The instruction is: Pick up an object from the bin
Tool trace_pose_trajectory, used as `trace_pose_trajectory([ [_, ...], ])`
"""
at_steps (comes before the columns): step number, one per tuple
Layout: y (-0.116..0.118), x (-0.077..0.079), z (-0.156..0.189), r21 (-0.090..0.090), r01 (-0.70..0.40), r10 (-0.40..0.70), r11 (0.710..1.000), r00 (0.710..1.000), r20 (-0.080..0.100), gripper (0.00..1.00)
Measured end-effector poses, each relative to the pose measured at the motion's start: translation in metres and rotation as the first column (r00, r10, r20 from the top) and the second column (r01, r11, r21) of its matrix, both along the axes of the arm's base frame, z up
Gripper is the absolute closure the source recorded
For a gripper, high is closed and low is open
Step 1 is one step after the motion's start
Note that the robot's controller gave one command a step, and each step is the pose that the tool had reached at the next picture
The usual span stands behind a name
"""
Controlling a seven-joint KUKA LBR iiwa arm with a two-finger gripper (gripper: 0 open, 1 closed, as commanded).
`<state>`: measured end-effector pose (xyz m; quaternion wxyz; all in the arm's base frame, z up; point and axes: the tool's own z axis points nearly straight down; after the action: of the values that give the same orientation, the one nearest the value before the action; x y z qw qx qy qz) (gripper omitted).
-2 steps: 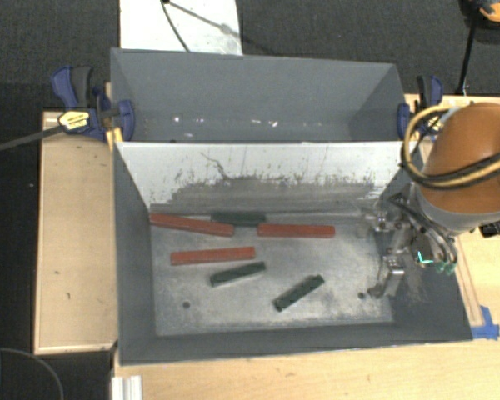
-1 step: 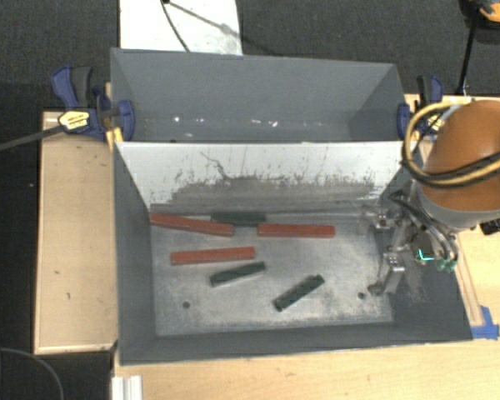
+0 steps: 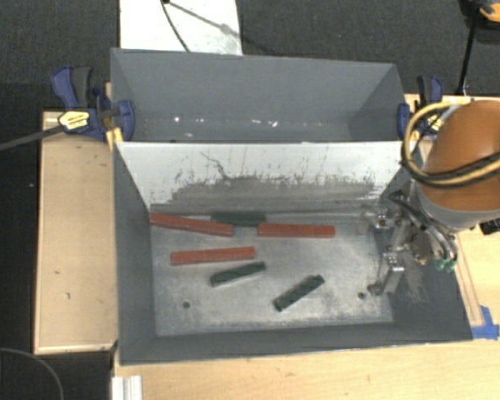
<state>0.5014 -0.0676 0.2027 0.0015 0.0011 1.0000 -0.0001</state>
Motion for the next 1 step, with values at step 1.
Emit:
trace_pose_trajectory([
  [1, 0.014, -0.0039, -0.0475, 0.002, -0.095, 0.095, 0.995, 0.995, -0.005, 0.0],
])
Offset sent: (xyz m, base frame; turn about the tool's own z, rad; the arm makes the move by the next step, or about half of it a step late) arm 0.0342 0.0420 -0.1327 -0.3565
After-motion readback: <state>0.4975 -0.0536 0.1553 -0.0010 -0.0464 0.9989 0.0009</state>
